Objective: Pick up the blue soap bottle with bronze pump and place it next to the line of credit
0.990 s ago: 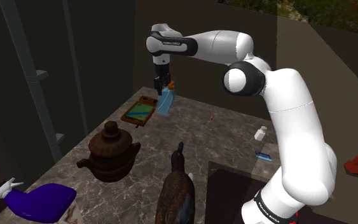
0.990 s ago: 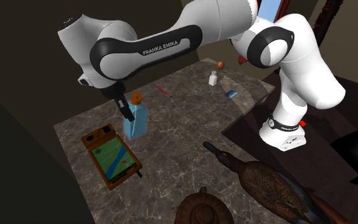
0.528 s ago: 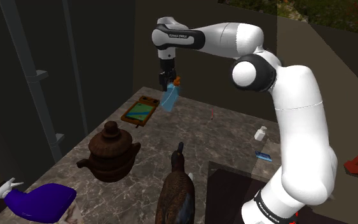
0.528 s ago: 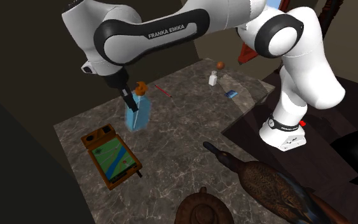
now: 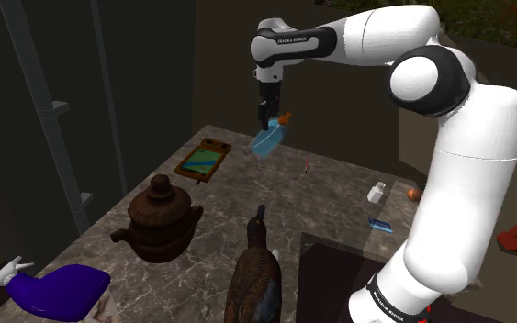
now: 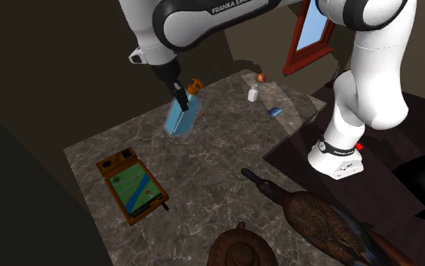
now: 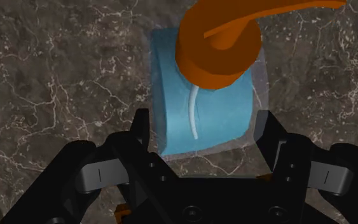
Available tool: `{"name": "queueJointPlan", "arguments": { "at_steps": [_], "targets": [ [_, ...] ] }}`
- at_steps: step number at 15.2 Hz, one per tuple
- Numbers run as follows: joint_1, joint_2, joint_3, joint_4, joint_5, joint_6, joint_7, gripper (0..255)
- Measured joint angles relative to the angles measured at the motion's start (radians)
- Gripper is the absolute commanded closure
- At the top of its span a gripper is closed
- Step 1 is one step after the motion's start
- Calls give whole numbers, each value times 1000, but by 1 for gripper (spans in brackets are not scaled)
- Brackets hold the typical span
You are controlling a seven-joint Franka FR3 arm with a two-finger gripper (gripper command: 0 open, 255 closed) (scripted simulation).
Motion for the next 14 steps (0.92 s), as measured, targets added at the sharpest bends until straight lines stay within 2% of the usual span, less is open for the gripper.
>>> {"name": "queueJointPlan", "arguments": {
  "at_steps": [6, 14],
  "targets": [
    [-48, -196, -34, -212, -18, 25, -77, 255],
    [-113, -396, -96, -381, -58, 11, -199, 255]
  ]
}}
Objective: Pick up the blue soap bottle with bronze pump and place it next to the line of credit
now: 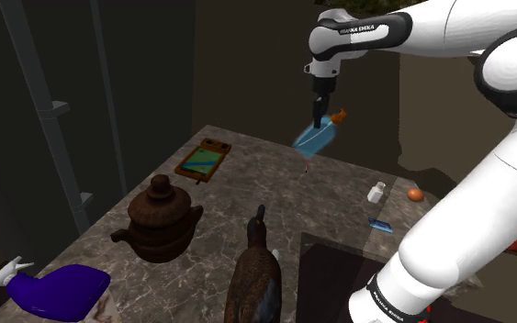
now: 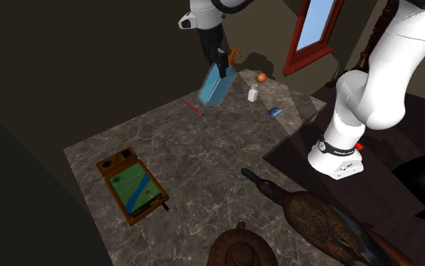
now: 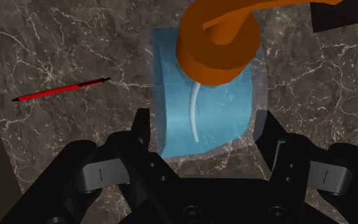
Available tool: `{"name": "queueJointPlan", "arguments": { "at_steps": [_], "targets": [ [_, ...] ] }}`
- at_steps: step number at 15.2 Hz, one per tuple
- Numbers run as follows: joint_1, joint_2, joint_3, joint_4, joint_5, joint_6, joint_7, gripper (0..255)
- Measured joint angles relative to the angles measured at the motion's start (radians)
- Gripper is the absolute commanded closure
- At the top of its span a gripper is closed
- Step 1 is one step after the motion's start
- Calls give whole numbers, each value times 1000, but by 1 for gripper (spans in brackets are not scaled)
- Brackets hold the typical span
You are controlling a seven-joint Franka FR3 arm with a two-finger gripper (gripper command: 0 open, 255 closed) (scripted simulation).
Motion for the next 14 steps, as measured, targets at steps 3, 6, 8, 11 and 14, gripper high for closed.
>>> {"name": "queueJointPlan", "arguments": {
  "at_steps": [3, 6, 8, 11, 14],
  "targets": [
    [-23, -75, -25, -53, -20, -14, -45, 255],
    [-51, -133, -58, -77, -44, -38, -104, 255],
    [-70, -167, -80, -94, -61, -47, -143, 255],
    [-95, -219, -110, -114, -86, -67, -197, 255],
    [-120, -261, -143, -115, -113, -95, -256, 255]
  ]
}}
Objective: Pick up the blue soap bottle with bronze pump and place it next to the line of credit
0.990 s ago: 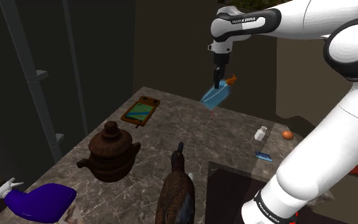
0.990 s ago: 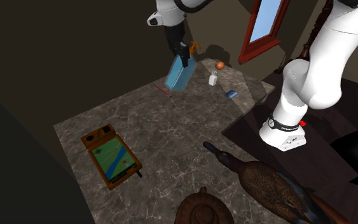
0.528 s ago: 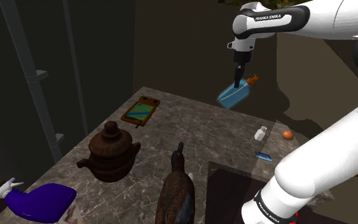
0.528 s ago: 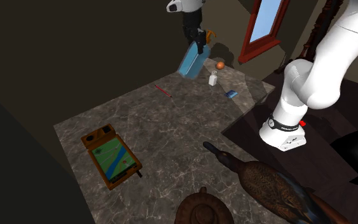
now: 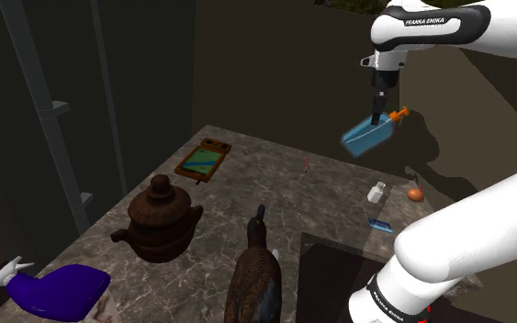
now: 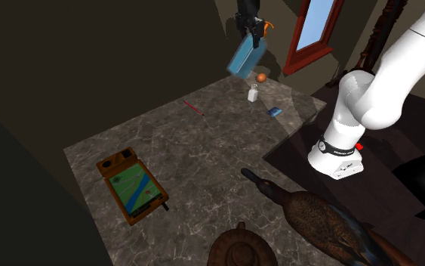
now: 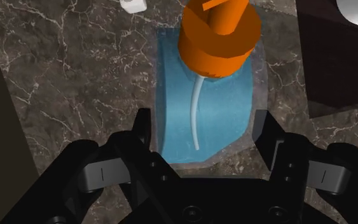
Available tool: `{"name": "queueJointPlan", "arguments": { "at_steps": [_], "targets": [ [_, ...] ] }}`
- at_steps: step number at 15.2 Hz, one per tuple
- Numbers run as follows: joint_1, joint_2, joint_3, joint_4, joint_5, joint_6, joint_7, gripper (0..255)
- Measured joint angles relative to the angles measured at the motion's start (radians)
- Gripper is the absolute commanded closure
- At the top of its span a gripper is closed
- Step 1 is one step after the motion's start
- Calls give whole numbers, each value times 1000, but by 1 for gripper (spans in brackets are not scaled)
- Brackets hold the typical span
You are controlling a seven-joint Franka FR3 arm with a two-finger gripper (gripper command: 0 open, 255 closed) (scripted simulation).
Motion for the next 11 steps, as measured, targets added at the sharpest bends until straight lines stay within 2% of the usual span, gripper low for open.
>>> {"name": "queueJointPlan", "arguments": {
  "at_steps": [5, 11],
  "targets": [
    [-44, -62, -60, -3, -49, -32, -104, 255],
    [-92, -85, -146, 61, -100, -79, -250, 255]
  ]
}}
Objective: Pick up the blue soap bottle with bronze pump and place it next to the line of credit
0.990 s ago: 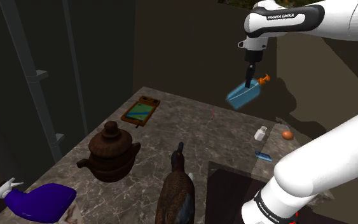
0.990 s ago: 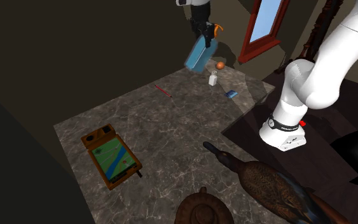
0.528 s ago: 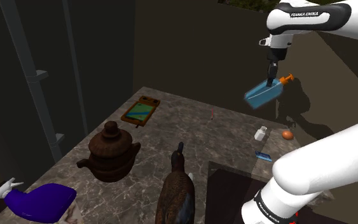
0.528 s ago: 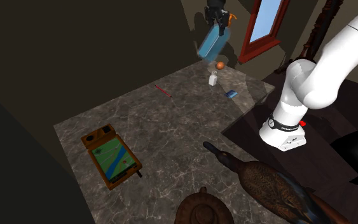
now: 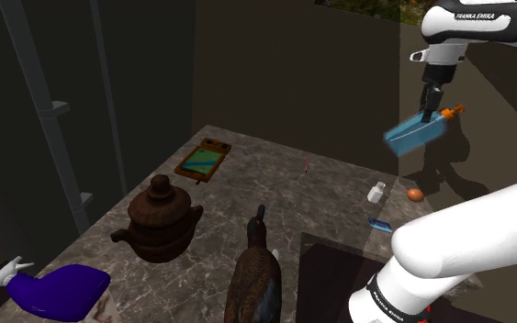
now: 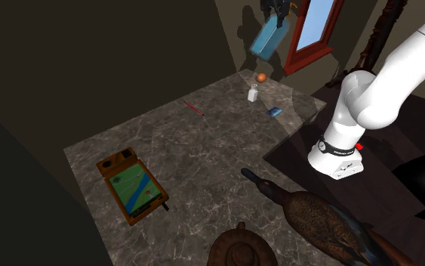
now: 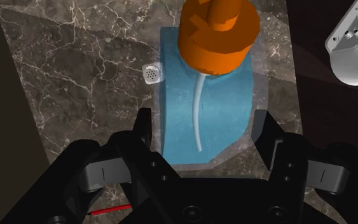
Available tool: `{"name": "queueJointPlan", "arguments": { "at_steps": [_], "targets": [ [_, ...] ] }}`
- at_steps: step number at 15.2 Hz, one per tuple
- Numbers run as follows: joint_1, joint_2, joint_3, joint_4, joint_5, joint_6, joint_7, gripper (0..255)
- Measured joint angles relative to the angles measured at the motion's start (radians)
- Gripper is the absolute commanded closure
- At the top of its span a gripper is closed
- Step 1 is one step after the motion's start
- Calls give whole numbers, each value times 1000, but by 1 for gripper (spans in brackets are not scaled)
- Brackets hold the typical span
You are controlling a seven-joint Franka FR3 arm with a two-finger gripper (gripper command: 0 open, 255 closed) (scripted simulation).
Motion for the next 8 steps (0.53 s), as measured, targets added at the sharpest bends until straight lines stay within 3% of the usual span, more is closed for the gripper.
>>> {"name": "queueJointPlan", "arguments": {
  "at_steps": [8],
  "targets": [
    [-43, -3, -98, 49, -47, -4, -148, 255]
  ]
}}
